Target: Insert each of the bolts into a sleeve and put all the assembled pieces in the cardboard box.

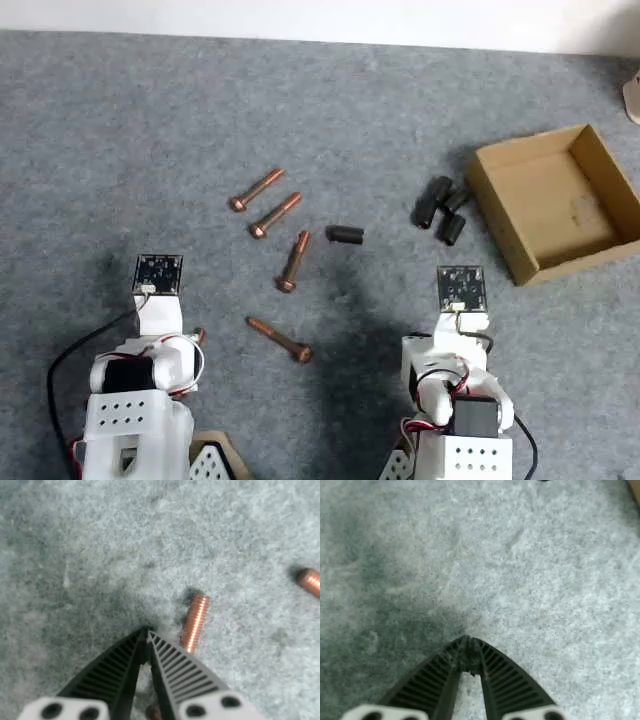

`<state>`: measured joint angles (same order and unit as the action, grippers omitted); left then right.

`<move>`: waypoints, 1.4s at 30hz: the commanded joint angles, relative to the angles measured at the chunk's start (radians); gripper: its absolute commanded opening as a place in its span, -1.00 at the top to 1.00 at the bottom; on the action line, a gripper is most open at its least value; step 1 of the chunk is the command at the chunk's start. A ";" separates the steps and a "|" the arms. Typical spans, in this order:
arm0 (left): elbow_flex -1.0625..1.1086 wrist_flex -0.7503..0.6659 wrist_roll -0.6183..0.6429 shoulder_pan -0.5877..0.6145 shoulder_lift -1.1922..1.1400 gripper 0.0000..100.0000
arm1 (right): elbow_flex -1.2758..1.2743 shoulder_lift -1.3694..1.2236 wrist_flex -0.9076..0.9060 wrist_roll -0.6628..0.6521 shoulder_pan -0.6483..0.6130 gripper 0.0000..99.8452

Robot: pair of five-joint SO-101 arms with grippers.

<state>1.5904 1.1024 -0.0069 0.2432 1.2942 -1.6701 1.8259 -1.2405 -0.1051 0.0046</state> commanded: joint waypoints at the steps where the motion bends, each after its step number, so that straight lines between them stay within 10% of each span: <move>1: -0.001 0.009 0.006 0.007 -0.002 0.99 | -0.099 0.010 -0.004 0.005 0.004 0.99; 33: -0.048 -0.140 0.000 -0.209 -0.002 0.99 | -0.091 0.010 0.028 -0.002 -0.128 0.98; 42: -0.265 0.083 0.000 -0.214 -0.013 0.99 | -0.090 0.010 0.148 -0.226 -0.127 0.98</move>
<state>1.4538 1.1086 -0.0038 0.0437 1.2789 -1.6701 1.8259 -1.1285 -0.3015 -0.1181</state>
